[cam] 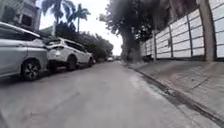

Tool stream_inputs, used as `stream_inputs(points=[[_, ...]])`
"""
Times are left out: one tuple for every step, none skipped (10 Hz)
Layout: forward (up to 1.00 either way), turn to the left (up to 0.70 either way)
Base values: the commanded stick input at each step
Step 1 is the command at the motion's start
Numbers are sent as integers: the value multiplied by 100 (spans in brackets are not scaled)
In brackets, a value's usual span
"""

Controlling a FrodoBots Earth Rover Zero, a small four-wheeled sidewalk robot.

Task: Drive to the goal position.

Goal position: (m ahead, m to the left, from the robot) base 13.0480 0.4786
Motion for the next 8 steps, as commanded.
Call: stream_inputs(points=[[70, -13], [70, 0], [70, 0], [70, 0], [70, 0], [70, 0], [70, 0], [70, 0]])
